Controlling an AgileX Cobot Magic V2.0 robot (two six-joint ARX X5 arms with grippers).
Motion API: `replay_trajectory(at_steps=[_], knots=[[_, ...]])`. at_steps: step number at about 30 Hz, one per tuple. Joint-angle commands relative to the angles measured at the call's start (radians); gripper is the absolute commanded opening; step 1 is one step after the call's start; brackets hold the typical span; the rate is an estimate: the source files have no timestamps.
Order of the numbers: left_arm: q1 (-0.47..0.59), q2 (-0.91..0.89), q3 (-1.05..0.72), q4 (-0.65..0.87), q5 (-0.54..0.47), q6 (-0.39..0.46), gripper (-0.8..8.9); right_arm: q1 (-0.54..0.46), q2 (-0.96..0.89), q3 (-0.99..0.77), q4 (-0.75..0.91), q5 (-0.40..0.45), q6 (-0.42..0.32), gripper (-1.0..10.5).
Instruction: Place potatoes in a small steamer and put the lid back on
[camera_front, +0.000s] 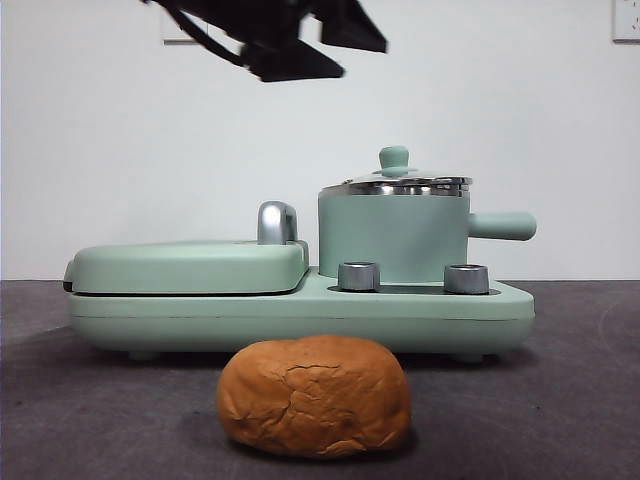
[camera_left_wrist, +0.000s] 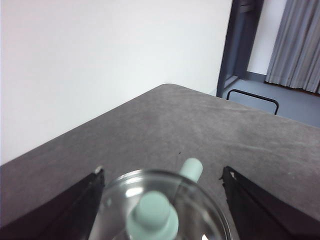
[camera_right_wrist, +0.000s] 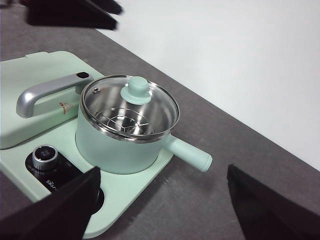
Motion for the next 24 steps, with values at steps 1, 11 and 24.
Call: replay_trajectory(at_steps=[1,11,24], knots=[[-0.021,0.078,0.072,0.011,-0.002,0.024,3.68,0.004,0.003,0.012,0.006,0.004,0.015,4.0],[-0.046,0.222,0.128,0.033,-0.007,0.086,3.68,0.004,0.003,0.012,0.006,0.004,0.015,4.0],[-0.048,0.291,0.128,0.105,-0.055,0.109,3.66,0.004,0.003,0.012,0.006,0.004,0.021,4.0]])
